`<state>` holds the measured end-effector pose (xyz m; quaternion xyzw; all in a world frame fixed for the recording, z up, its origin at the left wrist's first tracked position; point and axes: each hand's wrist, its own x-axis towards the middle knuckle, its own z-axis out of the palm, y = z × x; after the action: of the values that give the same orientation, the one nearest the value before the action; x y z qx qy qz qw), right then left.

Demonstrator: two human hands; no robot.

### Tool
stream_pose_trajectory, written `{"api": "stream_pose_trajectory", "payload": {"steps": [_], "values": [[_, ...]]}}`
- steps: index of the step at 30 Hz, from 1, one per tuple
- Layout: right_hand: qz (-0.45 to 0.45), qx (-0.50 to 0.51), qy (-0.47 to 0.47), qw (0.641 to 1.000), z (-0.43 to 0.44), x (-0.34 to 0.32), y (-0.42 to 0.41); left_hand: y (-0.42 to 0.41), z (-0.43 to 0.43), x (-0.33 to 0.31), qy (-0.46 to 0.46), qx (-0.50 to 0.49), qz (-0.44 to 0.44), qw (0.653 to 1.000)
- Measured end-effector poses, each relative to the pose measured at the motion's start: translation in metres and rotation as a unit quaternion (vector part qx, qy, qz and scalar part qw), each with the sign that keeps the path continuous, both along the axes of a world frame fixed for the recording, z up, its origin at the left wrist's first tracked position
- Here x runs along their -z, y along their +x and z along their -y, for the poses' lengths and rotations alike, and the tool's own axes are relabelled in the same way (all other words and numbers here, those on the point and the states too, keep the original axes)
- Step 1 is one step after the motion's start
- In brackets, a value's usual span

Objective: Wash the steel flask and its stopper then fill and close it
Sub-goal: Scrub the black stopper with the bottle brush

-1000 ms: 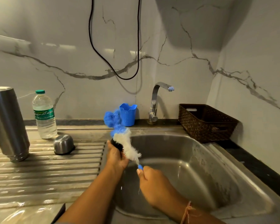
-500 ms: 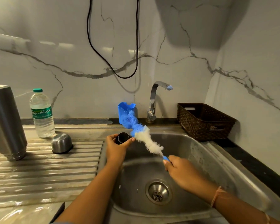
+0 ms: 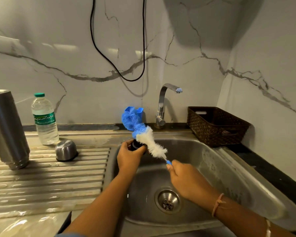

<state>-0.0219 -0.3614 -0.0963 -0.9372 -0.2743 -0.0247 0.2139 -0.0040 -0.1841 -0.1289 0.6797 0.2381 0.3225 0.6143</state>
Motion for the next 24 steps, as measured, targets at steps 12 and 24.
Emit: {"api": "stream_pose_trajectory", "payload": {"steps": [12,24], "values": [[0.021,-0.011,-0.032,0.999,-0.007,0.005,-0.002,-0.002,-0.006,0.0,-0.01,-0.035,-0.031,0.999],[-0.053,-0.011,-0.002,0.999,-0.005,0.006,0.003,-0.004,-0.007,0.0,-0.056,-0.033,-0.008,0.998]]}}
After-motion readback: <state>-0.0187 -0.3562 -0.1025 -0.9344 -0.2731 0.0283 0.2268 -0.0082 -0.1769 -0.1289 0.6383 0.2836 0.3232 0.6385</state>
